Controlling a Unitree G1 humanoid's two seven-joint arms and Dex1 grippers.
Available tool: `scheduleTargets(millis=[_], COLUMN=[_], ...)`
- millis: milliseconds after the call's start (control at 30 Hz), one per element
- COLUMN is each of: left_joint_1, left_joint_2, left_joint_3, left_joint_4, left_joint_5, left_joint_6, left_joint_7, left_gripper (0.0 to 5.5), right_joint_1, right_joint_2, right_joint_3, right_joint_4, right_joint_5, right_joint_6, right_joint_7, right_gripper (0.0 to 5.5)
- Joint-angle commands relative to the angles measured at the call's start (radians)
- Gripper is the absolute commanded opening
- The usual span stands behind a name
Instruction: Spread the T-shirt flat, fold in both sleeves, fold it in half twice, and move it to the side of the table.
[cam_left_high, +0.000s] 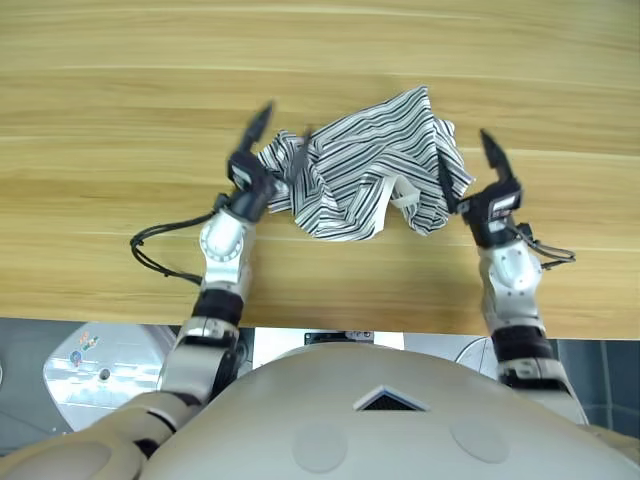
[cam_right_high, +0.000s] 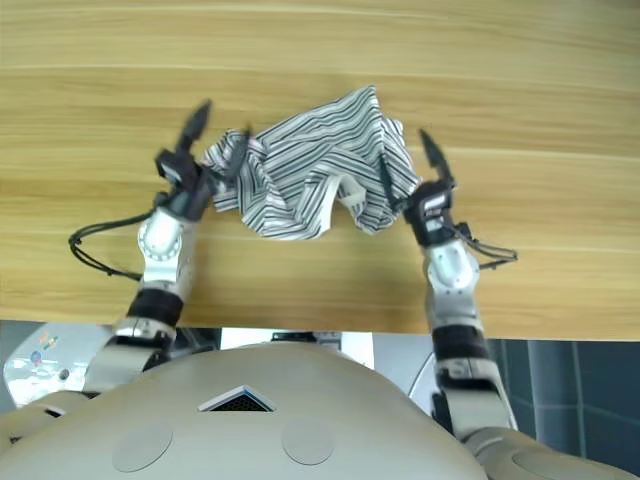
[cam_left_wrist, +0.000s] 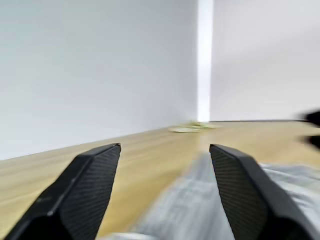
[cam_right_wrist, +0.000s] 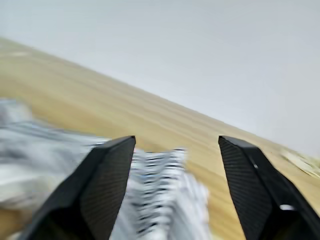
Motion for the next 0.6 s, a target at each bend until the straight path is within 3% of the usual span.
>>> scheduleTargets(millis=[33,233,367,600], left_joint_1=[0.089,0.124,0.108,0.116], left_joint_2=[0.094,0.192,0.207,0.211], left_joint_3=[-0.103,-0.12,-0.069,-0.057], left_joint_4=[-0.139,-0.315,-0.301,-0.308], left_joint_5=[-0.04,0.002,0.24,0.324], left_joint_6=[0.048,0.153,0.204,0.23], left_joint_7=[-0.154,-0.191,-0.036,0.063], left_gripper=[3.31,3.31,3.31,3.31], right_joint_1=[0.095,0.149,0.12,0.032], right_joint_2=[-0.116,-0.186,-0.17,-0.15], right_joint_3=[0.062,0.125,0.095,0.042], right_joint_4=[-0.092,-0.181,-0.128,0.065], right_joint_5=[0.027,0.072,0.037,-0.004], right_joint_6=[-0.021,0.026,0.073,0.079], right_joint_7=[0.146,0.267,0.241,0.201], right_gripper=[3.09,3.09,3.09,3.09])
